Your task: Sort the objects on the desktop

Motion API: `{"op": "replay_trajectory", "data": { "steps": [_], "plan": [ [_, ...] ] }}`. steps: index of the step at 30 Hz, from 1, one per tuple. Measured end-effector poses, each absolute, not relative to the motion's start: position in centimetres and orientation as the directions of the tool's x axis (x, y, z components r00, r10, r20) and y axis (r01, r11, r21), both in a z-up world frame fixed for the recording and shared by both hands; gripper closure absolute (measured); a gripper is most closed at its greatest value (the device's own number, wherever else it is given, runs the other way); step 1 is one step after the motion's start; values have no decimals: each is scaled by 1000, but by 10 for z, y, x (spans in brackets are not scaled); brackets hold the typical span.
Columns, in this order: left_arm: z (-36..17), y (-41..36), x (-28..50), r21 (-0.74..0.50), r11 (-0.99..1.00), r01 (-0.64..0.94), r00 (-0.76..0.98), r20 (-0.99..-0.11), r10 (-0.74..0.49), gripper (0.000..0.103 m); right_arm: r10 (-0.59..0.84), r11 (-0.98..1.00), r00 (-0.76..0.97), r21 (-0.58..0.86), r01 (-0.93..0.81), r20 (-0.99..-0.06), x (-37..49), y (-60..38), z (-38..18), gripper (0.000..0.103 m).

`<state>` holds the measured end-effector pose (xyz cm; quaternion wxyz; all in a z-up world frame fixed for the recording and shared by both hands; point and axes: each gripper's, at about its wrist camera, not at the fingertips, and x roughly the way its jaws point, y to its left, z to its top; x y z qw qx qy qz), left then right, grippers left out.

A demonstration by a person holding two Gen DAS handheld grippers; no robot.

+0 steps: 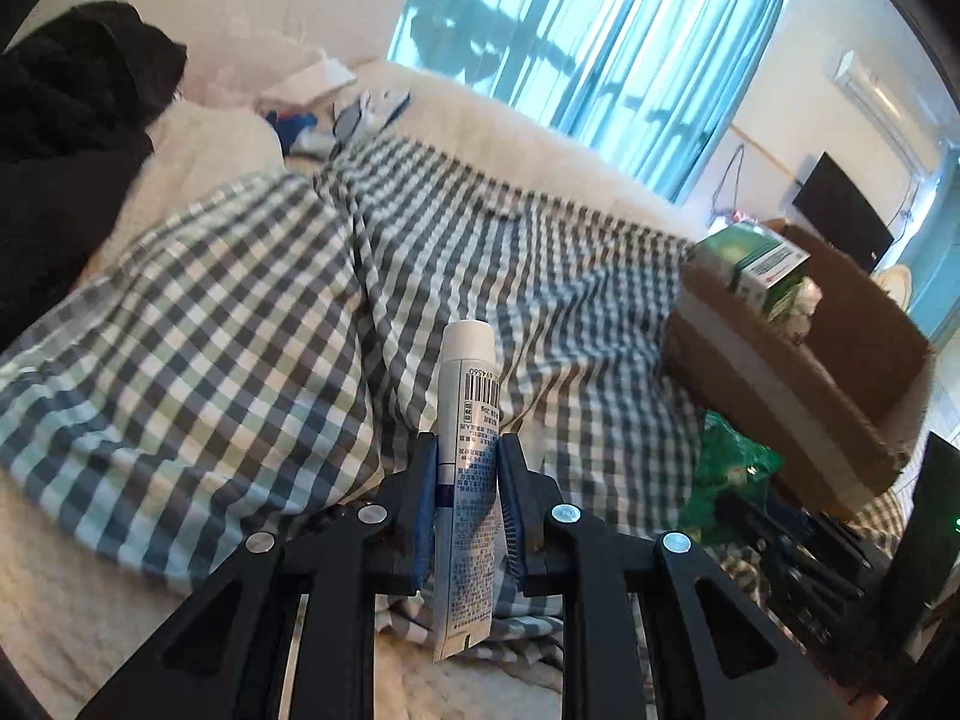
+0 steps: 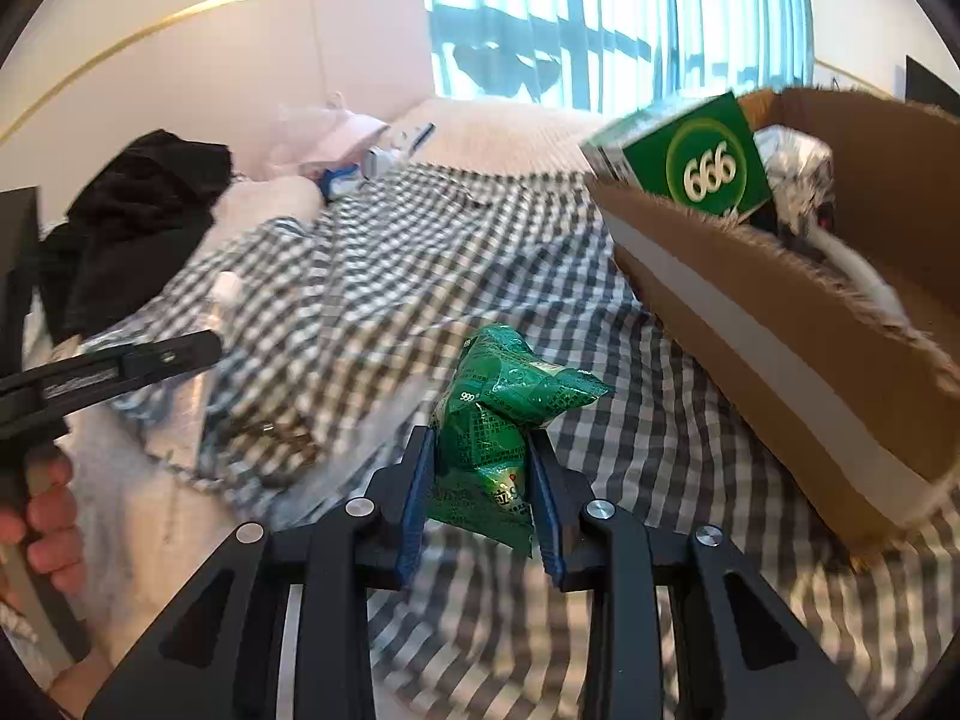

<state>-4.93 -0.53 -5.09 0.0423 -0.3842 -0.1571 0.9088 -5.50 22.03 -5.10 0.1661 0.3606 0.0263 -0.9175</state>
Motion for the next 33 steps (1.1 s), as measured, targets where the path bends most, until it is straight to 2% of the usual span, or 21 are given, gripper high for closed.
{"op": "replay_trajectory", "data": {
  "steps": [5,20,27,33],
  "plan": [
    [-33,-3,-34,-325,-944,46,-723,-663,194,84,-293,-940,-694,66,335,-657,-23,223,-30,73],
    [53,77,-2,-301,-942,-148,-776,-555,300,84,-247,-954,-802,-9,299,-544,21,273,76,73],
    [83,143,-18,-289,-924,-251,-768,-521,372,84,-191,-974,-838,-6,226,-511,-8,326,110,75],
    [92,195,-51,-311,-900,-304,-746,-510,429,84,-147,-982,-832,-22,187,-535,-55,362,111,79]
  ]
}}
